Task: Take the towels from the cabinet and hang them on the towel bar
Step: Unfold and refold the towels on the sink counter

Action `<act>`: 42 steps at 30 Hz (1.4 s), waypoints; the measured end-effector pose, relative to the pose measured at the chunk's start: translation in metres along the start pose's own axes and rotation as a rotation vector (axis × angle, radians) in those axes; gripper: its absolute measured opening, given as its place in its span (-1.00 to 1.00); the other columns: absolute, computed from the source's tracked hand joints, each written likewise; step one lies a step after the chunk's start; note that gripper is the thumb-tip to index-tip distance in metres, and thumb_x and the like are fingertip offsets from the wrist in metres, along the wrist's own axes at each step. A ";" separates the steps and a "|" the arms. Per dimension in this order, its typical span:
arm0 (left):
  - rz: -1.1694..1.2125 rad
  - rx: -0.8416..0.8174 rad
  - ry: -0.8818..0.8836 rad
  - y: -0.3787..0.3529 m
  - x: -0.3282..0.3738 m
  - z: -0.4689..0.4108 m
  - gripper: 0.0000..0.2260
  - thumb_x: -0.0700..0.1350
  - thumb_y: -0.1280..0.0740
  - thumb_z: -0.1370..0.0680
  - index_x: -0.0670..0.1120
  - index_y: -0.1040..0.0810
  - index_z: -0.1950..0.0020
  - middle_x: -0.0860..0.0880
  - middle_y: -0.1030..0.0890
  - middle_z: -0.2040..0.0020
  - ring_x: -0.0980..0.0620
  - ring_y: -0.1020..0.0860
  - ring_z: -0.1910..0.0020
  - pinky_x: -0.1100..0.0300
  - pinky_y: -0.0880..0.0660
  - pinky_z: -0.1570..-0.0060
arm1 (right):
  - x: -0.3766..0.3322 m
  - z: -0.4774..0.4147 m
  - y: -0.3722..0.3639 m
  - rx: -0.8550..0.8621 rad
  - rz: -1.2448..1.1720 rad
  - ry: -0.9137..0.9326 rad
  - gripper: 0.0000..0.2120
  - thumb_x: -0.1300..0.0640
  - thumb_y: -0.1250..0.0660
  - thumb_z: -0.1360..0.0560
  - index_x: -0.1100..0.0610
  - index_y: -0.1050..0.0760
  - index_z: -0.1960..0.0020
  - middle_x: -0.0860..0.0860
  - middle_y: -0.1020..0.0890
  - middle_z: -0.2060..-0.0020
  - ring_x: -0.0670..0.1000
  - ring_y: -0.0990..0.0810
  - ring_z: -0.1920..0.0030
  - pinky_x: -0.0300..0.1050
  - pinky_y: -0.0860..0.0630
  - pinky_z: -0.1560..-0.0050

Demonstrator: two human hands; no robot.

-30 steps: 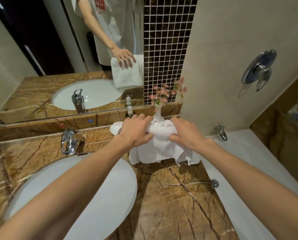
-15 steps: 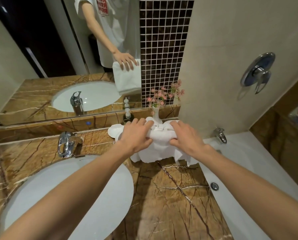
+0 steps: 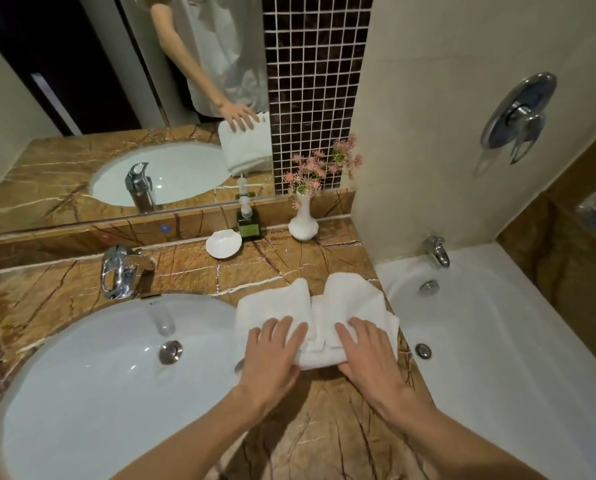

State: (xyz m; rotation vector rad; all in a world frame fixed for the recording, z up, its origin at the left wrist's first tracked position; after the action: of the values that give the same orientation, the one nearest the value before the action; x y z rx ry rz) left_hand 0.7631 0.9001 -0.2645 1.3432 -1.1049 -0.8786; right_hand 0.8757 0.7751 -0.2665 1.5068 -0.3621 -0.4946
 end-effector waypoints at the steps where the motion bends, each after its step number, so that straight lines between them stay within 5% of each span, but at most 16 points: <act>1: 0.007 -0.008 -0.005 -0.007 0.003 0.009 -0.28 0.02 -0.52 -0.14 0.01 -0.42 -0.28 -0.11 -0.54 -0.21 -0.17 -0.47 -0.09 -0.05 -0.50 0.09 | -0.001 0.006 -0.006 -0.009 0.001 0.011 -0.15 -0.04 -0.65 0.05 0.06 -0.36 -0.15 0.17 -0.60 0.03 0.17 -0.61 0.13 0.03 -0.59 0.18; 5: -0.003 -0.078 -0.024 -0.032 0.006 0.034 -0.21 0.02 -0.52 -0.10 0.01 -0.40 -0.32 -0.12 -0.45 -0.27 -0.20 -0.40 -0.14 -0.10 -0.43 0.02 | -0.004 0.020 -0.021 -0.024 0.004 0.035 -0.19 -0.07 -0.63 0.02 0.03 -0.37 -0.14 0.18 -0.45 -0.07 0.21 -0.52 0.01 0.17 -0.54 -0.03; 8: -0.041 -0.104 -0.050 -0.039 0.005 0.041 -0.19 0.08 -0.53 -0.10 0.03 -0.39 -0.33 -0.11 -0.45 -0.27 -0.19 -0.38 -0.15 -0.25 -0.38 -0.12 | -0.003 0.024 -0.031 -0.042 0.048 0.057 -0.19 -0.05 -0.62 0.02 0.03 -0.38 -0.16 0.27 -0.41 -0.26 0.29 -0.39 -0.23 0.34 -0.27 -0.23; 18: 0.029 -0.055 -0.109 -0.038 0.000 0.049 -0.39 0.27 -0.29 -0.35 0.06 -0.38 -0.34 -0.08 -0.46 -0.27 -0.14 -0.38 -0.17 -0.21 -0.49 -0.10 | -0.003 0.029 -0.042 -0.127 0.042 0.068 -0.25 -0.08 -0.43 -0.06 0.08 -0.36 -0.22 0.26 -0.36 -0.39 0.30 -0.29 -0.35 0.39 -0.42 -0.17; 23: 0.055 0.034 -0.136 -0.029 -0.007 0.043 -0.55 0.23 -0.22 -0.47 0.08 -0.39 -0.30 -0.04 -0.48 -0.22 -0.08 -0.40 -0.12 -0.12 -0.46 -0.14 | -0.002 0.028 -0.039 -0.101 0.036 0.079 -0.32 -0.13 -0.28 -0.14 0.09 -0.33 -0.22 0.28 -0.33 -0.40 0.31 -0.24 -0.38 0.41 -0.32 -0.26; 27: 0.110 0.015 -0.116 -0.025 -0.011 0.036 -0.47 0.30 -0.21 -0.44 0.06 -0.36 -0.33 -0.03 -0.46 -0.19 -0.08 -0.41 -0.13 -0.06 -0.24 -0.20 | -0.004 0.025 -0.034 -0.097 0.044 0.117 -0.34 -0.20 -0.25 -0.19 0.11 -0.32 -0.21 0.27 -0.30 -0.42 0.32 -0.29 -0.39 0.36 -0.14 -0.30; 30: 0.191 -0.026 -0.037 -0.026 -0.021 0.029 -0.41 0.37 -0.11 -0.48 0.07 -0.29 -0.40 -0.08 -0.39 -0.33 -0.10 -0.33 -0.31 -0.06 -0.18 -0.30 | -0.004 0.020 -0.027 -0.070 0.021 0.160 -0.40 -0.25 -0.23 -0.27 0.09 -0.34 -0.18 0.26 -0.33 -0.40 0.28 -0.25 -0.40 0.31 -0.08 -0.31; 35: 0.377 -0.154 0.350 -0.026 -0.056 0.005 -0.28 0.43 0.11 -0.46 0.11 -0.05 -0.54 -0.05 0.03 -0.57 -0.10 0.07 -0.54 -0.23 0.09 -0.45 | -0.026 -0.003 -0.008 -0.002 -0.102 0.280 -0.56 -0.13 -0.17 -0.43 0.11 -0.44 -0.19 0.21 -0.46 -0.29 0.21 -0.37 -0.35 0.20 -0.12 -0.41; 38: 0.417 -0.311 0.470 -0.028 -0.077 -0.002 -0.36 0.31 -0.02 -0.54 0.08 -0.01 -0.55 -0.09 0.04 -0.57 -0.16 0.04 -0.53 -0.27 0.08 -0.43 | -0.042 -0.028 0.008 -0.014 -0.243 0.241 -0.63 -0.01 -0.17 -0.53 0.13 -0.42 -0.26 0.11 -0.52 -0.17 0.15 -0.46 -0.20 0.01 -0.28 -0.28; 42: 0.445 -0.417 0.534 -0.029 -0.090 -0.009 -0.36 0.15 -0.21 -0.54 0.04 -0.03 -0.55 -0.12 -0.08 -0.54 -0.24 -0.15 -0.46 -0.23 -0.13 -0.40 | -0.052 -0.058 0.015 -0.114 -0.402 -0.006 -0.56 -0.01 -0.19 -0.56 0.15 -0.26 -0.37 0.15 -0.56 -0.11 0.21 -0.51 -0.09 0.03 -0.41 -0.06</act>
State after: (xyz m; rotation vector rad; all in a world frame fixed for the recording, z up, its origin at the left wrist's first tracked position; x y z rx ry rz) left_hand 0.7492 0.9867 -0.3015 0.8589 -0.7056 -0.3561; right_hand 0.8630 0.8511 -0.2506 1.4700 -0.0301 -0.8232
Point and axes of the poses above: each hand's wrist, its own z-axis away from the middle knuckle, its own y-axis out of the back of the hand, x = y × z, the point moved 5 cm from there along -z, towards the middle knuckle
